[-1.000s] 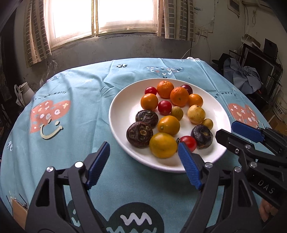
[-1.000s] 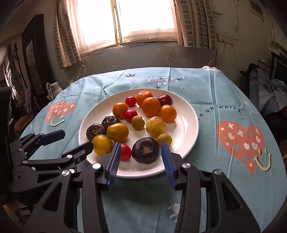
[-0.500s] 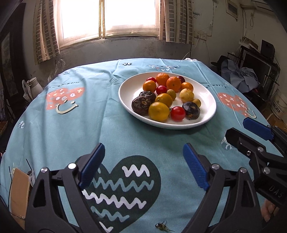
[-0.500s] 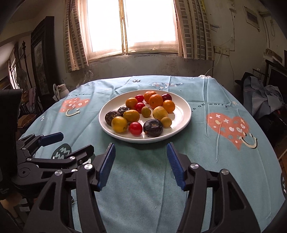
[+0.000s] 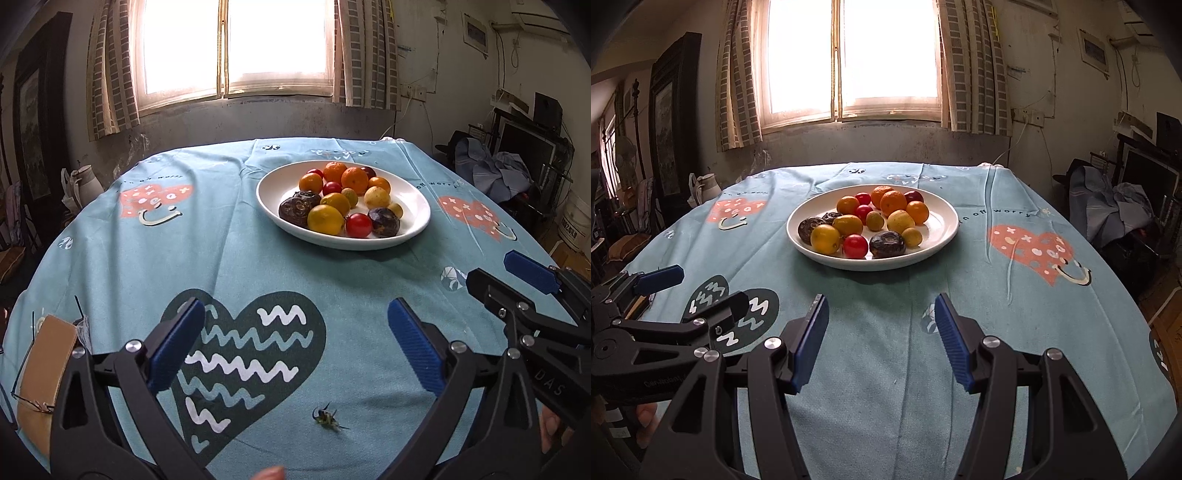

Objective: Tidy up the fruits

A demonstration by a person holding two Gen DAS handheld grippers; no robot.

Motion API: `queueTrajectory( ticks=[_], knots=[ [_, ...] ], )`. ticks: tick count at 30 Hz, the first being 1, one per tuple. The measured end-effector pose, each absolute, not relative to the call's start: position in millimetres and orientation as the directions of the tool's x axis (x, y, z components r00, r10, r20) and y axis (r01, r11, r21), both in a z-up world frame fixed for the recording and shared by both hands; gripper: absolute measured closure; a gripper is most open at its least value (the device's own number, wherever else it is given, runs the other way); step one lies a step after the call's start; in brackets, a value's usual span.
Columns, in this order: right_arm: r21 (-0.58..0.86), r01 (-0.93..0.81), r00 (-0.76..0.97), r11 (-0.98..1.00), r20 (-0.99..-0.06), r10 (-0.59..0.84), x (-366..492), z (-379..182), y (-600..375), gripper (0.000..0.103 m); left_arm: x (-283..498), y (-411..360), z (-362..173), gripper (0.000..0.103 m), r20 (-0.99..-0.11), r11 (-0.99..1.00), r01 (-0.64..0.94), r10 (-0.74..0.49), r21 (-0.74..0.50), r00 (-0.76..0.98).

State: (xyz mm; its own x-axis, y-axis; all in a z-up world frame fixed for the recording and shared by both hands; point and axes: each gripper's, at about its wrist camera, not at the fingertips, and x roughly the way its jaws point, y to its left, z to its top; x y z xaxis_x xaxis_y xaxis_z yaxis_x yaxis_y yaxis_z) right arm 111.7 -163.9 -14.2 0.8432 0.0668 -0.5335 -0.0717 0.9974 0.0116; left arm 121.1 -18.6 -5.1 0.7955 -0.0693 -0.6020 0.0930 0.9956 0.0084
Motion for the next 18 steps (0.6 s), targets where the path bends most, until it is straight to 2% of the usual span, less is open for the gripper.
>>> queueTrajectory(
  ticks=[4,9,13,18],
  knots=[
    [0.001,-0.058,0.842,0.998,-0.537,0.049,113.0,-15.6,-163.0,0.043,122.9,-19.1,-4.7,0.002,-0.597,0.995,0.097,-0.065,0.022,0.799],
    [-0.049,-0.021,0.828,0.999,-0.561,-0.010,116.8,-15.9,-158.5,0.043,126.2,-18.7,-2.9,0.002,-0.600,0.988,0.152,-0.131,-0.016,0.789],
    [-0.059,-0.029,0.856,0.998,-0.518,-0.006,109.6,-11.5,-155.4,0.043,121.8,-15.6,3.3,0.002,-0.574,0.987,0.159,-0.146,-0.028,0.806],
    [-0.045,-0.053,0.889,0.998,-0.458,0.027,99.6,-7.0,-155.0,0.043,121.5,-6.9,5.1,0.002,-0.565,0.977,0.184,-0.214,-0.110,0.797]
  ],
)
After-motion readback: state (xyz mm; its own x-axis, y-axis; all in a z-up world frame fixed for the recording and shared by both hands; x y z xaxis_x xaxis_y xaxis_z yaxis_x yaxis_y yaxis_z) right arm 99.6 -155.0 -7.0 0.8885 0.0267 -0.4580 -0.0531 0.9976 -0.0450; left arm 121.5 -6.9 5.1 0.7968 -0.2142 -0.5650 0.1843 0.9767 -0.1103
